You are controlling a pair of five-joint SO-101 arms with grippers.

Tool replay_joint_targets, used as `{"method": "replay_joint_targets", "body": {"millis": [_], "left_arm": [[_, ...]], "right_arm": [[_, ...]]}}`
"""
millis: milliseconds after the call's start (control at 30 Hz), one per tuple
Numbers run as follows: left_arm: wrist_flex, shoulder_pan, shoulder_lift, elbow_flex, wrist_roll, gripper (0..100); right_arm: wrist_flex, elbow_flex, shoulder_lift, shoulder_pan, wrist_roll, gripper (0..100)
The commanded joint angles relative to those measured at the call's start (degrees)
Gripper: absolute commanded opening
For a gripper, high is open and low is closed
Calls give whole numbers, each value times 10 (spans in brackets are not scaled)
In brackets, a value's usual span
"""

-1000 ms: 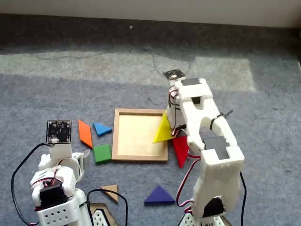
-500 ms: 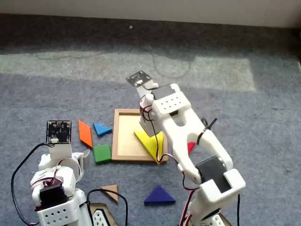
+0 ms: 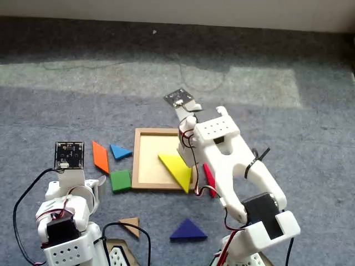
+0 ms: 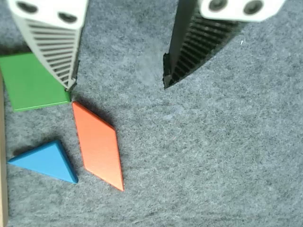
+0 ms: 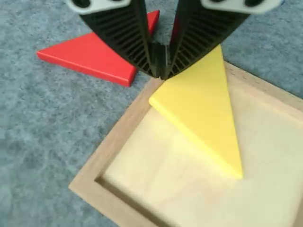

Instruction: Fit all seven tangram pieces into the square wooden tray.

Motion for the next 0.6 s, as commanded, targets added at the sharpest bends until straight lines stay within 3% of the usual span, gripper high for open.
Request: {"method": "replay_joint_targets", "body": {"millis": [0,300,433,567], "left_arm": [[-9,-8,-1,-5,-4,291],[-9,-8,-1,-5,-4,291],[-9,-8,-1,-5,-4,291],[-9,-8,-1,-5,-4,291]], "right_arm": [[-18,6,-30,15,27,10],[-18,14,72,-24,33,12],[-14,-52,102,-41,31,9],[-18,-82,88,-59,-14,9]]}}
